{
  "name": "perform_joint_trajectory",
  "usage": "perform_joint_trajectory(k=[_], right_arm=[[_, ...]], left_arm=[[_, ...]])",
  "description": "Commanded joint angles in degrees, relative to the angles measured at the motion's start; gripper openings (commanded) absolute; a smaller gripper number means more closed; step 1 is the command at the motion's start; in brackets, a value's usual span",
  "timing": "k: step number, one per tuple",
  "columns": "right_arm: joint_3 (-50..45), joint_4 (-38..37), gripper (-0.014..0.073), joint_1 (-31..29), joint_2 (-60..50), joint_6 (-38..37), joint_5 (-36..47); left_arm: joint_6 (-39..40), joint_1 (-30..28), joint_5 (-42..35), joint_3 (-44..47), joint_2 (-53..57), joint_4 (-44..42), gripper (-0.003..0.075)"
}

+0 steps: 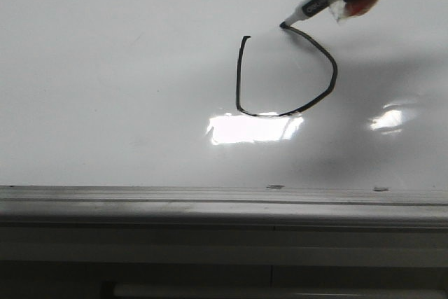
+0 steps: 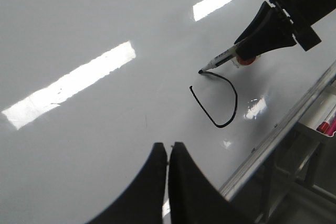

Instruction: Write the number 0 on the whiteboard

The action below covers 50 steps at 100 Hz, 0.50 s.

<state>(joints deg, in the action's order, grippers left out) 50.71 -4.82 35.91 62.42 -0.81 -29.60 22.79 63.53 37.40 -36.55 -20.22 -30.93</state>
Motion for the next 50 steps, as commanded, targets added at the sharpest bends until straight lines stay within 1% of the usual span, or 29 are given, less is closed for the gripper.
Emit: perform_joint_trajectory(k=[1,30,50], right_arm=[[1.4,-2.2,-0.0047,0.9,1.2,-0.4,2.3],[1.4,-1.9,-0.0047,3.4,3.0,-0.4,2.3],[1.4,-1.5,-0.0047,3.5,3.2,-0.4,1.0]], left_arm=[[0.6,0.3,-4.3,-1.4,-0.4,-0.8,-0.0020],[0.6,0.3,-4.3,-1.4,-0.4,-0.8,-0.0020],[0.6,0.3,-4.3,-1.4,-0.4,-0.8,-0.0020]])
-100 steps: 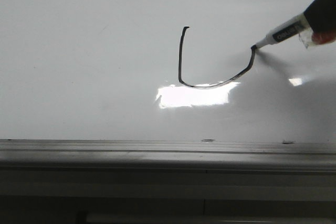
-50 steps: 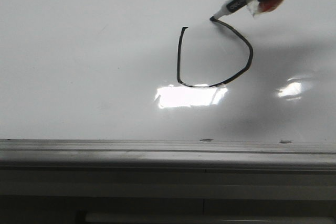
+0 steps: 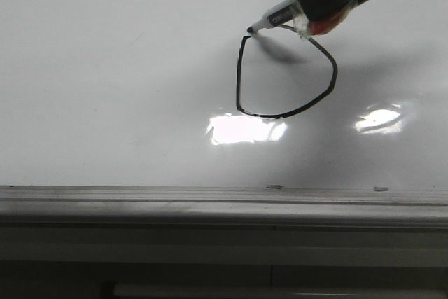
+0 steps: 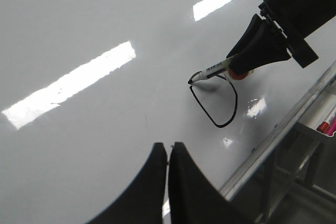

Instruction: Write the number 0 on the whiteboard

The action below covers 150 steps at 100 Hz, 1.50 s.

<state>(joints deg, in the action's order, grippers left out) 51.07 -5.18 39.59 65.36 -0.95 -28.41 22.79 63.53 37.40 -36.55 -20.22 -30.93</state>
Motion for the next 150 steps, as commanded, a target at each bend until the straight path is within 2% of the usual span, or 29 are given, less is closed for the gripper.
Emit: perform_joint_trajectory(k=[1,50,81,88,95,106,112,134,150], right_arm=[[1.1,-1.0,-0.0047,-0.1,0.2,-0.3,-0.2],[1.2,-0.2,-0.0047,2.5,-0.7,-0.3,-0.5],[9.1,-0.3,-0.0047,2.5,-6.2,0.6,-0.9],[10.1,-0.3,-0.0047,3.2,-6.5,1.5,-2.0],[10.5,-0.3,-0.0047,4.8,-6.5,3.4,-2.6],[10.5,-0.3,-0.0047,9.6,-6.2,5.2,-2.8],[10.5,-0.3,-0.0047,12.5,-5.8,5.5,-3.5],[10.5,-0.3,-0.0049,20.9,-2.8,6.7,-6.8],[11.3,-0.3,-0.0049,27.3,-0.5,7.6,-7.1]], left_arm=[[0.6,0.3,-4.3,-1.4,-0.4,-0.8,-0.0020],[0.6,0.3,-4.5,-1.4,-0.4,-0.4,-0.0020],[0.6,0.3,-7.2,-1.5,-0.4,1.6,-0.0015],[0.4,0.3,-7.4,-1.9,-0.4,2.0,0.0029],[-0.1,0.4,-7.4,-2.3,-0.9,3.1,0.0141],[-8.8,0.4,-6.3,-4.2,-3.5,10.3,0.0385],[-16.0,0.4,-4.2,-5.9,-5.9,16.2,0.0461],[-37.2,0.4,6.4,-12.9,-16.7,33.4,0.0433],[-39.7,0.4,10.5,-16.7,-22.6,35.9,0.0406]])
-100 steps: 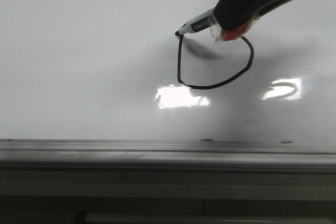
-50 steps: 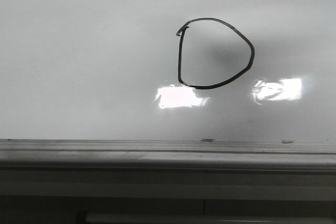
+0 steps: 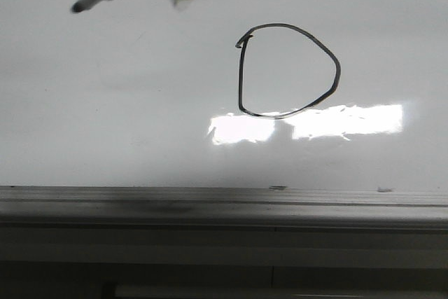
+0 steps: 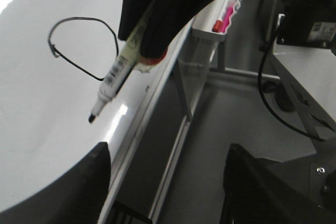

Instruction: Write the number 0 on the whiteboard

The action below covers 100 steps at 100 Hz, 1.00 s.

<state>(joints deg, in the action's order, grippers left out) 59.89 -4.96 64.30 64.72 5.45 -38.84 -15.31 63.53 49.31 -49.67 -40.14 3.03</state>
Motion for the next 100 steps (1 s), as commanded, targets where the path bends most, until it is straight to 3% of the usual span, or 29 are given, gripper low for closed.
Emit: perform_joint_trajectory(k=[1,35,67,81,100], right_arm=[[2.6,-0.6,-0.0049,2.8,0.3,1.2,3.3],[5.6,-0.4,-0.0049,8.0,2.7,1.2,7.7],[5.6,-0.3,-0.0049,9.2,2.7,1.2,7.6],[5.6,-0.3,-0.0049,9.3,2.7,1.2,7.2],[5.6,-0.1,-0.0049,9.3,2.7,1.2,7.0]], left_arm=[[-1.6,0.4,-1.3,-3.8,-3.1,1.9,0.0406],[-2.1,0.4,3.7,-6.0,-10.1,2.6,0.0406],[-2.1,0.4,2.7,-6.0,-10.7,2.2,0.0395],[-2.1,0.4,2.7,-6.0,-10.7,2.2,0.0306],[-2.1,0.4,2.3,-6.0,-10.7,2.3,0.0114]])
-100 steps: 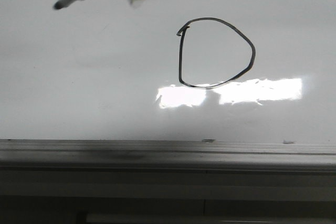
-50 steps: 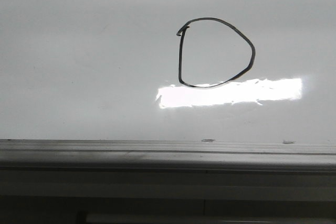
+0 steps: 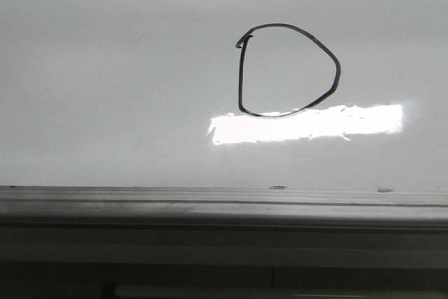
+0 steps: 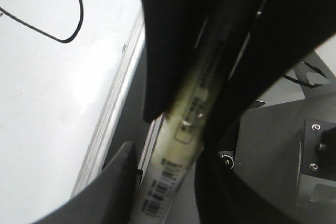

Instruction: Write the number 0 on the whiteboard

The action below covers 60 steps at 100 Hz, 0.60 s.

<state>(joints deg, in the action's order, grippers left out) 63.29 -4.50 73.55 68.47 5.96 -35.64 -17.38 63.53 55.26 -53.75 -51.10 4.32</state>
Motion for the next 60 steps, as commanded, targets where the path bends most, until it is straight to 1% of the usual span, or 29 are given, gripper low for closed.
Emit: perform_joint_trajectory(k=[1,12,24,30,37,49,52,56,60], right_arm=[[2.2,-0.6,-0.0049,0.1,-1.0,0.7,3.8],[2.2,-0.6,-0.0049,0.1,-1.0,0.7,3.8],[2.2,-0.6,-0.0046,0.1,-1.0,0.7,3.9],[2.2,-0.6,-0.0025,0.1,-1.0,0.7,4.0],[2.2,-0.6,0.0062,0.1,-1.0,0.7,4.0],[2.2,-1.4,0.0341,0.1,-1.1,0.7,4.0],[2.2,-2.2,0.0395,0.1,-1.3,0.7,4.0],[2.2,-3.5,0.0455,0.1,-1.7,0.7,3.7],[2.2,-5.6,0.0480,0.1,-2.2,0.7,3.1]], left_arm=[[0.0,0.4,-3.6,-2.0,0.2,1.0,0.0106],[0.0,0.4,-3.8,-2.0,0.2,1.0,-0.0019],[0.0,0.4,-3.8,-2.0,0.2,1.0,-0.0020],[0.0,0.4,-3.8,-2.0,0.2,1.0,-0.0020],[0.1,0.4,-3.8,-2.0,0.2,1.1,-0.0020],[2.8,0.4,-4.6,-2.0,0.2,1.1,-0.0020],[3.4,0.4,-5.2,-1.9,0.2,1.0,-0.0020],[4.1,0.4,-5.9,-1.7,0.2,1.1,-0.0020],[5.4,0.4,-7.1,-1.4,0.3,1.1,-0.0020]])
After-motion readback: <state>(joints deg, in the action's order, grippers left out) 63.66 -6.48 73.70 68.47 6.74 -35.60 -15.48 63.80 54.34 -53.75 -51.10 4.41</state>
